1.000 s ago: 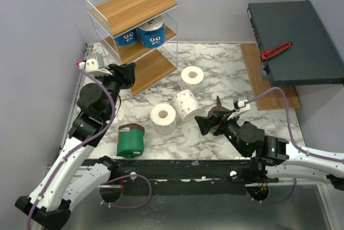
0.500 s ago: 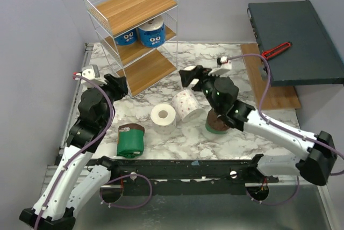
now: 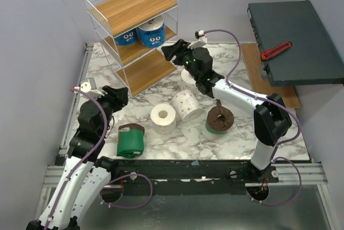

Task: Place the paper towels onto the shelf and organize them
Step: Adjust the paper towel on the shelf.

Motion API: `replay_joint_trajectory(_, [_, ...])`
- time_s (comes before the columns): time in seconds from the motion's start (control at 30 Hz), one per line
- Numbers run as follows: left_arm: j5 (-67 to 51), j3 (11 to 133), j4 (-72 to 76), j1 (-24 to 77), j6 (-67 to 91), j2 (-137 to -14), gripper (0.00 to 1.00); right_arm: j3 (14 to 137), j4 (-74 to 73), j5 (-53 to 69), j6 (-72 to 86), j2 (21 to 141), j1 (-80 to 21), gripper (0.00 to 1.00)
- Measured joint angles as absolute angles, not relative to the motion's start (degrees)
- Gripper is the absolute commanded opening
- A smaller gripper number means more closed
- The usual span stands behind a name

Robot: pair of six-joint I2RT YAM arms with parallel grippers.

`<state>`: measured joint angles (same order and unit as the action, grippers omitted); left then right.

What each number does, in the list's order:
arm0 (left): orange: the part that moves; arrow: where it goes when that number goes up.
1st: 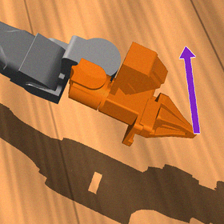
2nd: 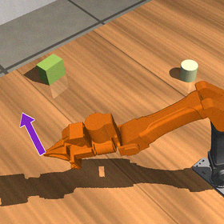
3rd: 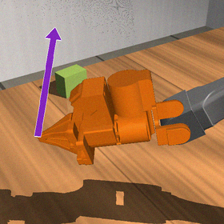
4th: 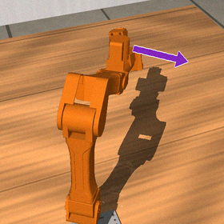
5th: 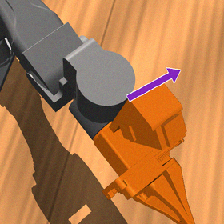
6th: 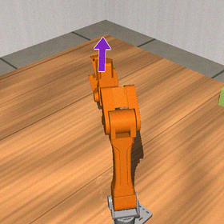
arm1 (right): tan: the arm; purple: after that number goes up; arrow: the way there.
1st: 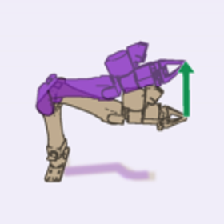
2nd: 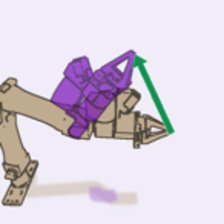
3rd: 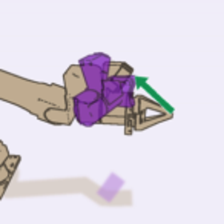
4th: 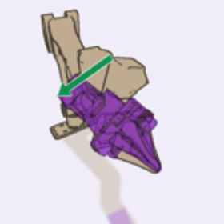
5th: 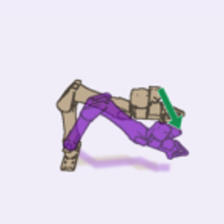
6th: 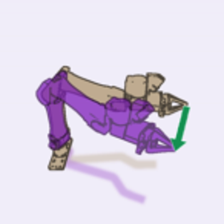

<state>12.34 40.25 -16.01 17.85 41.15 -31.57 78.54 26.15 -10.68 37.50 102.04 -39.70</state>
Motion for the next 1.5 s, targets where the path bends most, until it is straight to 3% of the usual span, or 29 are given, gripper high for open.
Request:
replay_joint_trajectory(0.3, [11.27, 36.84, -19.14, 17.87, 38.94, -26.35, 0.53, 84.07, 28.73, -8.51, 38.72, 108.27, -35.22, 0.55])
replay_joint_trajectory(0.8, [6.79, 33.85, -20.03, 18.13, 37.12, -25.26, 0.53, 95.96, 29.28, -0.10, 38.57, 117.47, -34.81, 0.52])
replay_joint_trajectory(1.2, [5.45, 32.14, -19.81, 18.37, 37.12, -25.23, 0.53, 98.06, 29.15, 2.46, 39.53, 119.35, -34.83, 0.57])
replay_joint_trajectory(1.5, [5.30, 32.14, -19.81, 18.46, 37.10, -25.15, 0.53, 87.61, 28.60, 2.02, 38.83, 110.96, -34.83, 0.70])
